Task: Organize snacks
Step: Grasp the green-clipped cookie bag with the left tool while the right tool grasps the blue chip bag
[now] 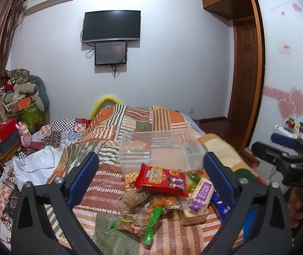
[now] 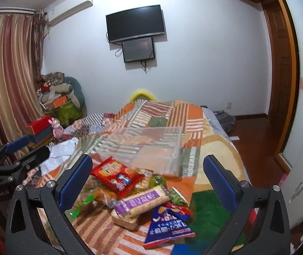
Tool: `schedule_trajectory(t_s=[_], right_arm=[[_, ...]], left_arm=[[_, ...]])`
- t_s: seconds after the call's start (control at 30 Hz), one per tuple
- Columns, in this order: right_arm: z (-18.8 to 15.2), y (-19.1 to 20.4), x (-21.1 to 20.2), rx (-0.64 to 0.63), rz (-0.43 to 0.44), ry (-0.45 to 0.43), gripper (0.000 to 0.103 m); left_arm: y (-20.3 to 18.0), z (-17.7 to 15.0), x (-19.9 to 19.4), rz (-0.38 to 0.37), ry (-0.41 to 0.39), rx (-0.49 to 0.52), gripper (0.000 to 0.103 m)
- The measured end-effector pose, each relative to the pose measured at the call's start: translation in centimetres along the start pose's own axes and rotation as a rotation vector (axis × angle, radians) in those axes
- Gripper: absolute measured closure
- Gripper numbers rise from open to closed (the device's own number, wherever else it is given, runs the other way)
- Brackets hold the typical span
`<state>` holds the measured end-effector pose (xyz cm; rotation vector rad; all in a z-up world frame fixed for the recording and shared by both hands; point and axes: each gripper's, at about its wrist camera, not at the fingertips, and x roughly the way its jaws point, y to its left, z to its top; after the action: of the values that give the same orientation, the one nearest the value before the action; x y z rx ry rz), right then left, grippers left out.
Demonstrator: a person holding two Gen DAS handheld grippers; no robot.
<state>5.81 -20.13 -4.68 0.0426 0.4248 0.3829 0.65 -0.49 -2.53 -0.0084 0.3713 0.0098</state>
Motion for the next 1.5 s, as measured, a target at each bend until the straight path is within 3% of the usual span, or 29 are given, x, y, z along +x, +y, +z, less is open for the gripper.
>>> schedule_trajectory(t_s=[0.1,0.2,0.33,0.63,0.8,0.93,1.17,1.3,1.4,1.5], right_arm=[[-0.8,-0.5,0.6,-0.015,-0.02,0.039,0.007],[-1.9,-1.2,1.4,-0.016,-0.021,0.099,0.015],[-3.2,-2.0,2.4,-0.008,-0.009,0.176,0.021],[-7.0,-3.8,5.2,0.061,0.026,0.377,0.021],[-8.1,-4.7,6.2,0.117,0.047,0.437,0.021],[-8.6,-5.0,6.8,0.138,0.059,0.47,0.021],[-9.2,-5.3,7.6,0.137,0.027,0.497,0.019],[-9.3,-5.2,8.6,0.153,0.058,0.526,0.019],[-9.7,-5.0,9.4,0.17,0.089,0.572,0.022],[-10.0,-4.8,9.2,0.155,0.072,0.576,0.033]], left_arm=[[0.4,-0.9,1.2,-0.001,0.061,0.011,0.021],[1.1,-2.1,2.5,-0.013,0.127,-0.006,0.024],[1.9,-3.7,4.1,-0.013,0.206,-0.026,0.025],[3.9,-8.1,8.4,-0.049,0.404,-0.127,0.024],[4.0,-9.6,9.8,-0.083,0.471,-0.161,0.02],[3.9,-10.8,11.0,-0.079,0.514,-0.179,0.013],[4.0,-11.9,12.7,-0.018,0.545,-0.159,0.012],[4.9,-12.5,13.3,-0.02,0.566,-0.19,0.012],[5.7,-13.0,13.7,-0.023,0.584,-0.223,0.013],[6.0,-13.1,13.6,-0.026,0.571,-0.233,0.018]])
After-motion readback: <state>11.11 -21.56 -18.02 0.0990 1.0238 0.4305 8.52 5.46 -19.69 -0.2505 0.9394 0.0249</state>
